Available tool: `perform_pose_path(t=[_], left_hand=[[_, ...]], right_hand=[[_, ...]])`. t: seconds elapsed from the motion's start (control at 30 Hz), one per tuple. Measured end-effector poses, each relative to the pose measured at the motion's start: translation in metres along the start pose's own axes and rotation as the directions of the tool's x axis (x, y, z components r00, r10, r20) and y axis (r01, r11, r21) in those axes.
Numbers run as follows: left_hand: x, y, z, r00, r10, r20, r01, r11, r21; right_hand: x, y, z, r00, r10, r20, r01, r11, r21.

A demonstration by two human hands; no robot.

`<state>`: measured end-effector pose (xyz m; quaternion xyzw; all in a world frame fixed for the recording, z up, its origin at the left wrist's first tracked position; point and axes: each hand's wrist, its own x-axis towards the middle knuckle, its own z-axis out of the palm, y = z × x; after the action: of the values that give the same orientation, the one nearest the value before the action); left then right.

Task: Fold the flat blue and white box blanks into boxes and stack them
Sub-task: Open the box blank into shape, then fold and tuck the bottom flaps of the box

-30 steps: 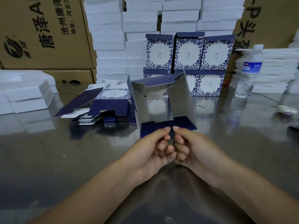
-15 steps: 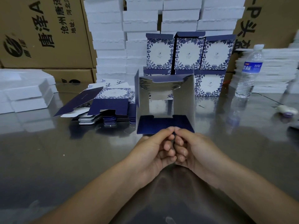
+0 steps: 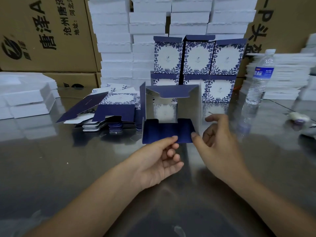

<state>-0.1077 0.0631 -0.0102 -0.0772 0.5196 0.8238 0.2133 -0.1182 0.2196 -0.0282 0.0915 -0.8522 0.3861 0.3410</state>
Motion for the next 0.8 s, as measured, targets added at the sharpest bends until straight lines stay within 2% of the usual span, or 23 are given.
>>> perform_pose_path(t=[0.07,0.13,0.2,0.27,0.33,0.4,0.43,0.5,0.53,0.63,0.7,0.8], left_hand=[[-0.001,0.004,-0.003,0.999,-0.026,-0.026,0.026,0.999,0.022],[-0.001,0.006,-0.007,0.997,0.009,-0.070,-0.005,0.998,0.057],[0.001,0.009,-0.012,0.986,0.107,-0.131,-0.088,0.986,0.144],[0.004,0.011,-0.016,0.950,0.247,-0.191,-0.179,0.932,0.314],[0.007,0.011,-0.021,0.877,0.430,-0.215,-0.260,0.799,0.542],[0.009,0.009,-0.026,0.749,0.640,-0.170,-0.294,0.551,0.781],[0.009,0.008,-0.028,0.688,0.716,-0.121,-0.284,0.419,0.863],[0.008,0.007,-0.029,0.632,0.775,-0.001,-0.329,0.270,0.905],[0.007,0.006,-0.029,0.636,0.770,0.057,-0.390,0.256,0.885],[0.001,0.007,-0.023,0.649,0.732,0.205,-0.592,0.318,0.741],[-0.001,0.006,-0.021,0.629,0.737,0.246,-0.643,0.316,0.698],[-0.003,0.006,-0.018,0.636,0.726,0.259,-0.650,0.324,0.688]], right_hand=[[0.002,0.004,-0.001,0.997,-0.070,-0.012,0.070,0.997,-0.012],[0.003,0.007,-0.003,0.995,-0.093,-0.032,0.093,0.996,-0.001],[0.006,0.010,-0.005,0.995,-0.086,-0.051,0.087,0.996,0.016],[0.008,0.012,-0.006,0.995,-0.087,-0.049,0.089,0.996,0.030],[0.009,0.015,-0.006,0.995,-0.090,-0.036,0.092,0.994,0.051],[0.009,0.016,-0.005,0.995,-0.096,-0.028,0.098,0.991,0.090],[0.008,0.016,-0.004,0.994,-0.105,-0.025,0.107,0.988,0.110],[0.007,0.014,-0.003,0.992,-0.129,-0.010,0.130,0.981,0.144],[0.006,0.013,-0.003,0.990,-0.139,0.006,0.137,0.978,0.159],[0.003,0.009,-0.002,0.983,-0.164,0.080,0.148,0.972,0.181],[0.002,0.007,-0.003,0.978,-0.172,0.114,0.147,0.968,0.202],[0.002,0.005,-0.004,0.970,-0.148,0.193,0.093,0.959,0.267]])
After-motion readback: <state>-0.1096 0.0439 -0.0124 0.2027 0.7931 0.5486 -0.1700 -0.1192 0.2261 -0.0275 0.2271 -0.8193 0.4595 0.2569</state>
